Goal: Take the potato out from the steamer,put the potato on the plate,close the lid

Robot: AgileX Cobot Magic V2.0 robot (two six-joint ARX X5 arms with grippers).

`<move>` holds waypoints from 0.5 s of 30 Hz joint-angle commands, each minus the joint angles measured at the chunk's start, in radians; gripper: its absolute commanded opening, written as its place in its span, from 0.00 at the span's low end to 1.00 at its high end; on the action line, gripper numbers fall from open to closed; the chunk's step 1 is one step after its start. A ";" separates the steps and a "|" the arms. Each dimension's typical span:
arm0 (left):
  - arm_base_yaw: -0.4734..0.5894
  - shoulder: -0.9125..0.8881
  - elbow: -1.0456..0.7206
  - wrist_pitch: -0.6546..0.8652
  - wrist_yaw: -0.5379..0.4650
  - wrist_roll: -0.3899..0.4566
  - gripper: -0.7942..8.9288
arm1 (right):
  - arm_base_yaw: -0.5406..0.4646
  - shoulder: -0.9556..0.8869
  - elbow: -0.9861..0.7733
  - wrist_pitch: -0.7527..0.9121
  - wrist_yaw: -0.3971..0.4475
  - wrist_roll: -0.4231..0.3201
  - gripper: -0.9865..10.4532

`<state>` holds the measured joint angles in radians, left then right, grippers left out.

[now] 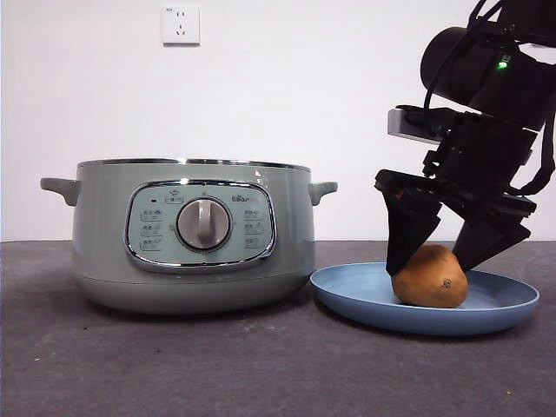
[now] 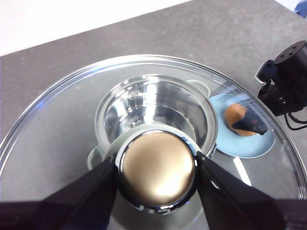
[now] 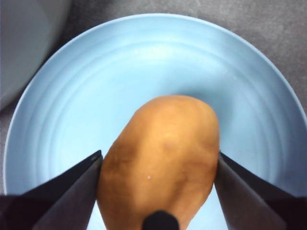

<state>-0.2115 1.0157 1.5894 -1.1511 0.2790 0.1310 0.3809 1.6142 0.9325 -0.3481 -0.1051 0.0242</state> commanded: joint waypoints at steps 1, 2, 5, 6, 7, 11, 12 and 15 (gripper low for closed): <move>-0.003 0.024 0.016 0.051 0.039 0.015 0.07 | -0.001 0.002 -0.006 -0.012 -0.001 0.018 0.58; -0.007 0.035 0.016 0.056 0.040 0.017 0.07 | -0.001 0.002 -0.006 -0.016 -0.001 0.023 0.63; -0.023 0.073 0.016 0.082 0.040 0.027 0.07 | -0.001 -0.003 -0.006 -0.019 0.000 0.024 0.65; -0.031 0.085 0.016 0.090 0.040 0.027 0.07 | -0.001 -0.006 -0.005 -0.019 0.001 0.024 0.65; -0.040 0.100 0.016 0.098 0.040 0.027 0.07 | -0.001 -0.013 -0.003 -0.019 0.002 0.024 0.65; -0.076 0.163 0.016 0.146 0.039 0.030 0.07 | -0.001 -0.063 0.010 -0.019 0.003 0.028 0.65; -0.084 0.178 0.016 0.159 0.039 0.032 0.07 | -0.001 -0.079 0.012 -0.020 0.003 0.029 0.65; -0.107 0.232 0.016 0.207 0.038 0.034 0.07 | -0.001 -0.151 0.016 -0.034 0.004 0.031 0.64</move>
<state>-0.3115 1.2404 1.5894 -0.9962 0.3058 0.1513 0.3794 1.4826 0.9432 -0.3782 -0.1032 0.0452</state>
